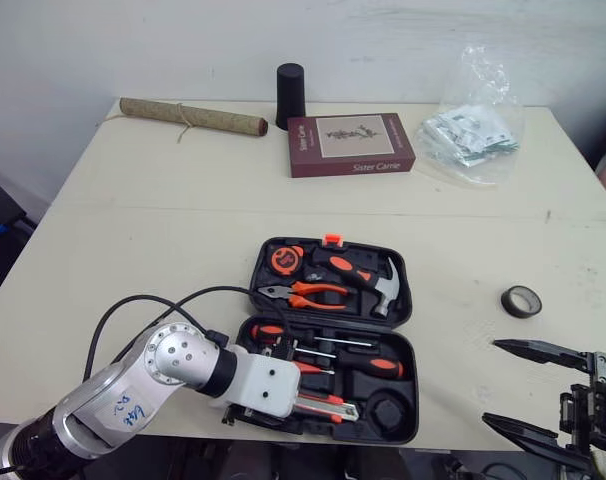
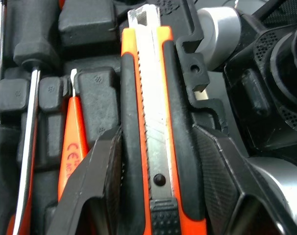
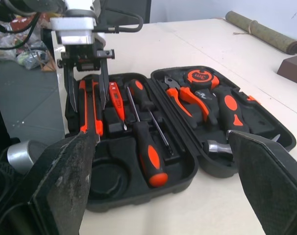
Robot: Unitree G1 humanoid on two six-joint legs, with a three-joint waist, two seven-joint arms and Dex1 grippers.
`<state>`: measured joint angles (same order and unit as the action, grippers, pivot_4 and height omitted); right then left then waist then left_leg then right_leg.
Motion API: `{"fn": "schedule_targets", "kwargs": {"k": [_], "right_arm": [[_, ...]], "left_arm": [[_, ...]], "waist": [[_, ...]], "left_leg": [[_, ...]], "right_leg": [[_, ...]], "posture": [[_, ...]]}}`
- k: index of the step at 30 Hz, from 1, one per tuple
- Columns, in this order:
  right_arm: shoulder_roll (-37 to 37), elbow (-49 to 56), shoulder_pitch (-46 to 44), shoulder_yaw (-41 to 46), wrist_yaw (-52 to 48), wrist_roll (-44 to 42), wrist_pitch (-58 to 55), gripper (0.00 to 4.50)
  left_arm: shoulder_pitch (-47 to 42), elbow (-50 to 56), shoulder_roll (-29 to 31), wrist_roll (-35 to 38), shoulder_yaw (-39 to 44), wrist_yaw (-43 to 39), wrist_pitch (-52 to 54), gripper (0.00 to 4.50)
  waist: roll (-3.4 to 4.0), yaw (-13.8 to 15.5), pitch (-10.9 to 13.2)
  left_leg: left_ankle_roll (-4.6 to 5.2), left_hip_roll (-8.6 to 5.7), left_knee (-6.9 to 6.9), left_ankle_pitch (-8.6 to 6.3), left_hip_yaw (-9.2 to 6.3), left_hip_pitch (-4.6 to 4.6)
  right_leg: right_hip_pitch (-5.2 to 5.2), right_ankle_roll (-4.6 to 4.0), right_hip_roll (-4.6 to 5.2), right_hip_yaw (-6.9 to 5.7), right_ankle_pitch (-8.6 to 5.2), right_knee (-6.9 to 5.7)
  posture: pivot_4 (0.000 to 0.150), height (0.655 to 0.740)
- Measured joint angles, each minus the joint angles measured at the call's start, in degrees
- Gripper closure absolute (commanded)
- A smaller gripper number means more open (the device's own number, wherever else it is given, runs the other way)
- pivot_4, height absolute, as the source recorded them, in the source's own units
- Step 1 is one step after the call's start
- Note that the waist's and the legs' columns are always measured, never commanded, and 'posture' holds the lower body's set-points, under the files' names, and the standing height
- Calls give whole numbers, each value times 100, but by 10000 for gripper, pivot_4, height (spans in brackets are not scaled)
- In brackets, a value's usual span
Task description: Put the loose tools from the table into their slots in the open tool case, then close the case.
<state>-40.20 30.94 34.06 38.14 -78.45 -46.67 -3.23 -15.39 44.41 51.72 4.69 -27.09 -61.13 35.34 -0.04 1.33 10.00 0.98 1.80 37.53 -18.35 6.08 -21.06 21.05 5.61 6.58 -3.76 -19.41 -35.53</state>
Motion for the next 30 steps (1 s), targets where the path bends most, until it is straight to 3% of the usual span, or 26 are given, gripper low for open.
{"fn": "schedule_targets", "kwargs": {"k": [24,26,29,30], "right_arm": [[-92,290,-454,-302,549,6,-485,0],[-99,290,-457,-351,554,6,-529,0],[-103,290,-466,-361,546,5,-558,0],[-104,290,-469,-364,539,5,-557,0]], "left_arm": [[-431,6,-340,109,-291,25,972,29707],[-431,6,-395,160,-277,62,1066,19258],[-433,-43,-650,199,-175,231,897,7602],[-422,-82,-704,219,-99,279,778,7602]], "waist": [[-2,0,-1],[-2,9,-1],[-2,20,-1],[-7,12,2]], "left_leg": [[8,0,36,-3,-5,-2],[9,-1,39,-4,-7,-2],[16,-5,49,-7,-17,-4],[18,-4,50,-8,-18,-4]], "right_leg": [[-12,4,-2,0,2,-12],[-15,4,-1,0,2,-11],[-26,5,0,0,3,-8],[-27,6,0,0,3,-7]], "posture": [[1500,7400],[1500,7400],[1500,7400],[1500,7400]]}}
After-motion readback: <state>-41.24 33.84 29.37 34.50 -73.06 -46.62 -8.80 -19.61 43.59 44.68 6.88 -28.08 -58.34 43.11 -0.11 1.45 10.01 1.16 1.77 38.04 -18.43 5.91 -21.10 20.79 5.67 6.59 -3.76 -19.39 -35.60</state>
